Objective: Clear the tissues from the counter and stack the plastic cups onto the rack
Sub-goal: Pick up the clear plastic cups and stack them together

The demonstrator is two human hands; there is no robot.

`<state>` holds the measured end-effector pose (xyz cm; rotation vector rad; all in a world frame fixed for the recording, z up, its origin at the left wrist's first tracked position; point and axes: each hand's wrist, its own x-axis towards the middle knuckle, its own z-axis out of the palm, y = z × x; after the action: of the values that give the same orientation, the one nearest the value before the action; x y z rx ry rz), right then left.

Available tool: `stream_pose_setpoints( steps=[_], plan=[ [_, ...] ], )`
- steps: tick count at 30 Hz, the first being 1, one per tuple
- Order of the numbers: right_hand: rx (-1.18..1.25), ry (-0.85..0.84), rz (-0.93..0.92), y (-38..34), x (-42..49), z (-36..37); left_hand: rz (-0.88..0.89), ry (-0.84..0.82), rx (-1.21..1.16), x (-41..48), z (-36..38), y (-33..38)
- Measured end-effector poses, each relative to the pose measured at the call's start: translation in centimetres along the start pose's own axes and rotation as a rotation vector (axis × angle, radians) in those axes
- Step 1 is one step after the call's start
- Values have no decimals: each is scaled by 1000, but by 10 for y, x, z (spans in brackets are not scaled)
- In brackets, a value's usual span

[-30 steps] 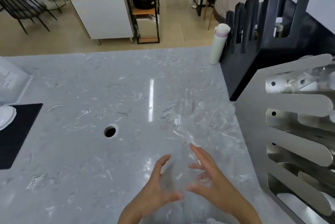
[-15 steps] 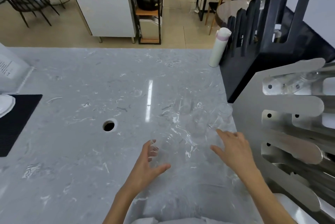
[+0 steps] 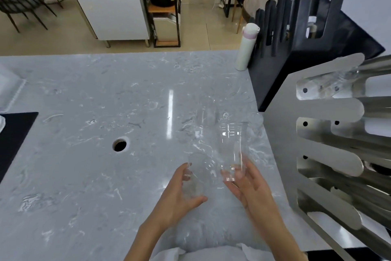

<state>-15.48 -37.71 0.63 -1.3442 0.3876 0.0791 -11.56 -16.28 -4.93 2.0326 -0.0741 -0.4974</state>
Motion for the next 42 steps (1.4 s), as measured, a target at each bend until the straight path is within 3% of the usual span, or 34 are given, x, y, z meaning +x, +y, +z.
stream_pose_setpoints(
  steps=[7, 17, 23, 28, 31, 32, 34, 36, 38, 42],
  plan=[
    [-186, -238, -72, 1, 15, 26, 119, 103, 92, -1, -13, 23],
    [-284, -431, -190, -16, 22, 0, 131, 179, -105, -6, -5, 19],
    [-379, -469, -251, -38, 26, 6, 180, 162, -101, 0, 0, 25],
    [-575, -538, -177, -40, 37, 26, 137, 226, -137, 3, 0, 22],
    [-635, -410, -229, -55, 68, 34, 95, 283, -202, 5, -2, 13],
    [-785, -299, -308, -60, 87, 34, 80, 300, -219, 6, -2, 10],
    [-1406, -175, -403, -66, 130, 40, 48, 329, -235, 4, -4, 7],
    [-1981, -250, -159, -64, 162, 57, 36, 352, -235, 3, -6, 3],
    [-2343, -406, 32, -48, 180, 77, 26, 369, -234, 1, -7, 2],
    [-2858, -626, 87, 5, 195, 93, -2, 402, -260, -5, -7, -4]
  ],
)
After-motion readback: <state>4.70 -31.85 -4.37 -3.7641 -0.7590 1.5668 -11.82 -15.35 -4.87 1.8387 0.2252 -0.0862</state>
